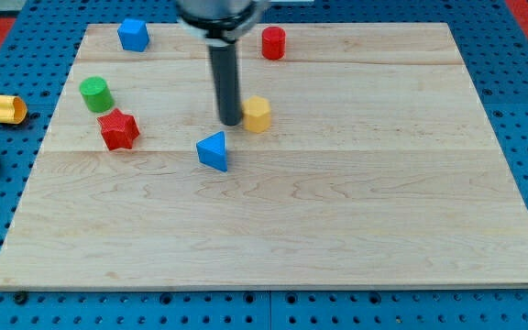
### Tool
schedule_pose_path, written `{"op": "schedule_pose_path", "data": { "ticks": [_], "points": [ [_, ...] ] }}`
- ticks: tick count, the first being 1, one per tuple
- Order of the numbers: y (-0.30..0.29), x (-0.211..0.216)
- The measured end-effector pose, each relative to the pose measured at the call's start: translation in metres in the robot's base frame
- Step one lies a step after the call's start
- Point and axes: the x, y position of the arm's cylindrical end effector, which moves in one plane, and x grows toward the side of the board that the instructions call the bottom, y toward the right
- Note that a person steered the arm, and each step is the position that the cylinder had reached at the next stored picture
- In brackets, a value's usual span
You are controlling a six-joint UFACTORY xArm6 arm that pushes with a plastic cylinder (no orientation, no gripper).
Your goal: Move blue triangle to the bottom of yellow hexagon
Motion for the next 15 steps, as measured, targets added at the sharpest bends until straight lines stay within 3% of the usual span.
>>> {"op": "schedule_pose_path", "data": {
  "ticks": [2,4,6,7,9,13,15],
  "points": [
    [0.125,-0.016],
    [0.081,-0.038],
    [0.235,-0.044],
    [0.196,-0.044],
    [0.063,-0.044],
    [0.045,-0.043],
    [0.004,-0.019]
  ]
}}
